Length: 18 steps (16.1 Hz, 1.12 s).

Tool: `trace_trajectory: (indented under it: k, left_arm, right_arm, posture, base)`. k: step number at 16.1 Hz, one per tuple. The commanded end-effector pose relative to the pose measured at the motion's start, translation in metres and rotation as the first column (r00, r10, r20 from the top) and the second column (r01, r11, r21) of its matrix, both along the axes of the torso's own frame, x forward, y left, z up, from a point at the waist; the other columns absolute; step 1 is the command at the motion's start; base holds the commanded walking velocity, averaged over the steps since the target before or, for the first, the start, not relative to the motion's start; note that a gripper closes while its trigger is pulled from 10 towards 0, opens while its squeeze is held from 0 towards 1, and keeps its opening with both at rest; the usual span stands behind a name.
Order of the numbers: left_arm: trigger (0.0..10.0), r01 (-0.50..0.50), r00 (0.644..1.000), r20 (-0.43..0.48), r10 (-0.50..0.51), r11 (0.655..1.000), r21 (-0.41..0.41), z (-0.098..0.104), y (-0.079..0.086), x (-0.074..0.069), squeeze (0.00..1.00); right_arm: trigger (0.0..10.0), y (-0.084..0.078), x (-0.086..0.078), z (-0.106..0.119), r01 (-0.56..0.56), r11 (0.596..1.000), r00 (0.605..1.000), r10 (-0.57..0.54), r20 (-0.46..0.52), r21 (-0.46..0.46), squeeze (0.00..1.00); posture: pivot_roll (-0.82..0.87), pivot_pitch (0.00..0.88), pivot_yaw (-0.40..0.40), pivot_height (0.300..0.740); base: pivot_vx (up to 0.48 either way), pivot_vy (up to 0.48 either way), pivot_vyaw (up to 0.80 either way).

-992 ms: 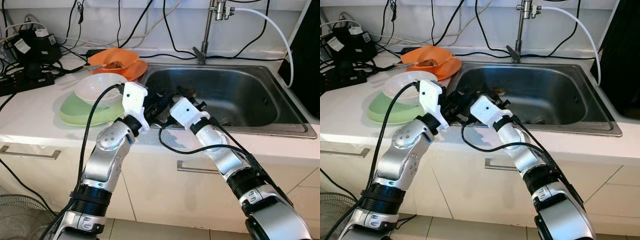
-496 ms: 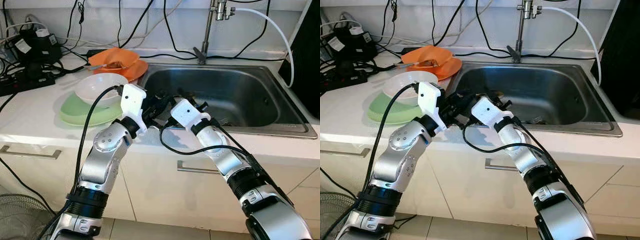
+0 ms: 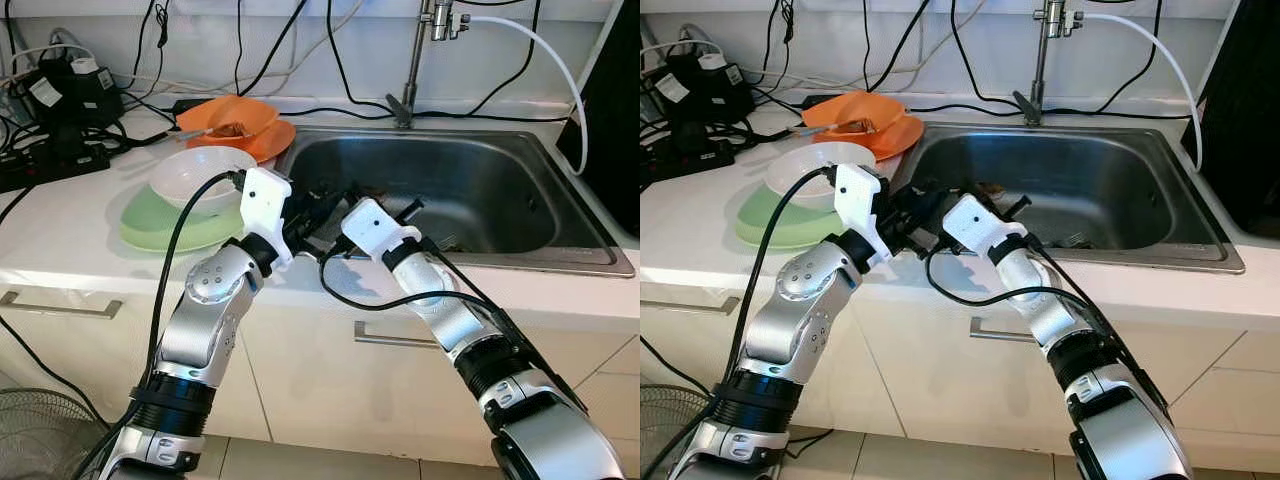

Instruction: Kitchen organization

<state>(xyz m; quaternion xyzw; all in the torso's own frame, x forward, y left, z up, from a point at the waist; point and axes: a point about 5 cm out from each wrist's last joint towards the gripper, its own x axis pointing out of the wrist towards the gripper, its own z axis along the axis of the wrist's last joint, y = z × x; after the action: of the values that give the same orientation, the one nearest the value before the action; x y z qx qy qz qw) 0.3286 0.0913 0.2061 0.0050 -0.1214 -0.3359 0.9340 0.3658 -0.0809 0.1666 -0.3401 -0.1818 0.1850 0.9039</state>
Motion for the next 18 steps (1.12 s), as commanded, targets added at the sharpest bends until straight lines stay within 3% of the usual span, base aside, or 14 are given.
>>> trace_trajectory:
  k: [1, 7, 8, 9, 18]
  left_arm:
    - [10.0, 0.009, 1.0, 0.013, -0.009, 1.0, 0.01, 0.0041, 0.0004, -0.0013, 0.0]
    - [10.0, 0.022, 0.999, 0.024, -0.023, 0.999, 0.036, 0.003, -0.0023, -0.0024, 0.0]
    - [10.0, 0.029, 0.999, 0.026, -0.03, 0.999, 0.042, 0.0022, -0.0031, -0.0031, 0.58]
    - [10.0, 0.034, 0.999, 0.028, -0.035, 0.998, 0.044, 0.0017, -0.0041, -0.0037, 1.0]
    - [10.0, 0.003, 0.999, 0.047, -0.006, 0.998, 0.057, 0.0019, -0.0002, -0.002, 1.0]
  right_arm:
    - [0.0, 0.0002, 0.0017, 0.0034, 0.003, 1.0, 1.0, -0.003, 0.01, 0.001, 0.0]
    - [0.0, 0.0007, 0.0019, 0.0022, 0.006, 1.0, 1.0, -0.006, 0.008, 0.0, 0.0]
    - [0.0, 0.0007, 0.0018, 0.0022, 0.006, 1.0, 1.0, -0.006, 0.008, 0.001, 0.0]
    - [0.0, 0.0006, 0.0018, 0.0022, 0.006, 1.0, 1.0, -0.006, 0.008, 0.001, 0.0]
    - [0.0, -0.0037, 0.0036, 0.0034, 0.024, 1.0, 1.0, -0.024, 0.012, 0.001, 0.0]
  posture:
    - [0.03, 0.0, 0.075, 0.74]
    - [0.03, 0.0, 0.078, 0.74]
    - [0.03, 0.0, 0.078, 0.74]
    - [0.03, 0.0, 0.078, 0.74]
    - [0.03, 0.0, 0.076, 0.74]
  base:
    - [0.0, 0.0, 0.0]
    - [0.0, 0.0, 0.0]
    - [0.0, 0.0, 0.0]
    - [0.0, 0.0, 0.0]
    - [0.0, 0.0, 0.0]
